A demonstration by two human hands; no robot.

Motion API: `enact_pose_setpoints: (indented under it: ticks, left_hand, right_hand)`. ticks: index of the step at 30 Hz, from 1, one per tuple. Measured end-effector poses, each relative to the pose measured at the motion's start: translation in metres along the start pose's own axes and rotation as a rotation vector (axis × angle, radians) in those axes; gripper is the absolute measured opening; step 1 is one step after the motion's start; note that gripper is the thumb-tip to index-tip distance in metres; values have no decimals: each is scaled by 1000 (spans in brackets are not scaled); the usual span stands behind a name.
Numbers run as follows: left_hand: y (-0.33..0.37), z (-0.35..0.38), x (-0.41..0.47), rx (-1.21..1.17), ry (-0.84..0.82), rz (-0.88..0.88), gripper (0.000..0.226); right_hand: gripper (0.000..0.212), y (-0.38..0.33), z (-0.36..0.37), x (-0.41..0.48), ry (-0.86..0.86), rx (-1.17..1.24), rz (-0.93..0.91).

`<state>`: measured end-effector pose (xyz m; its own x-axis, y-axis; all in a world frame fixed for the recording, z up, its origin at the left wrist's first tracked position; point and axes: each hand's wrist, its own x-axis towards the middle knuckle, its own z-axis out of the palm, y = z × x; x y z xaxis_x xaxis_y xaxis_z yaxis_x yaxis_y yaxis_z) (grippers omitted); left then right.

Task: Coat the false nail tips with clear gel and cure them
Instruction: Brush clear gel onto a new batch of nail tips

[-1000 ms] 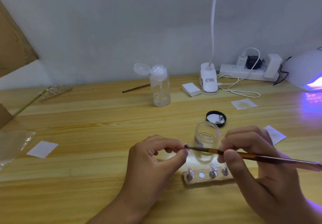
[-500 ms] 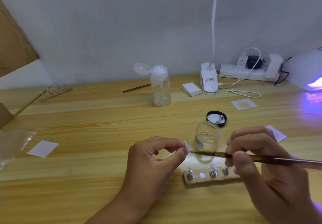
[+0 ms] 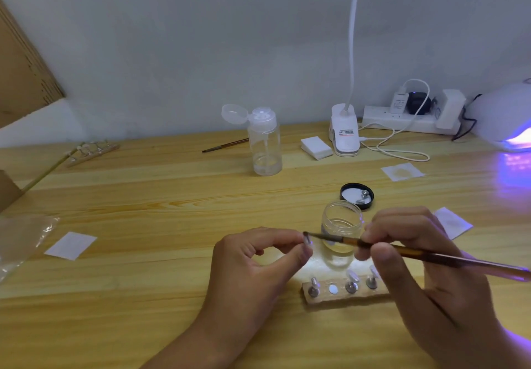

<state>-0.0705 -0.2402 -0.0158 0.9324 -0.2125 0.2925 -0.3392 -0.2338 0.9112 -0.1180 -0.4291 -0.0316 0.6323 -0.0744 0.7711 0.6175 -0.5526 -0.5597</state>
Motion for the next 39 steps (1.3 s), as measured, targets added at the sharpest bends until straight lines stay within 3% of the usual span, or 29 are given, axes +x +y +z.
enact_pose_setpoints:
  ticks: [3,8,13,31,39]
  left_hand:
    - [0,1,0,-15,-11,8,16]
    - [-1,1,-1,-34,-9,13,9]
    - [-2,2,-1,-51,-2,23,7]
    - [-7,2,0,-26,-16,32,8]
    - [-9,2,0,-30,-11,20,9]
  right_hand:
    - [30,-2,-2,-1,10,28,-27]
    - [19,-3,-1,0,36,-18,8]
    - [27,-3,-3,-1,41,24,-29]
    - [21,-5,-1,0,73,22,49]
    - [24,-9,-2,0,56,81,-22]
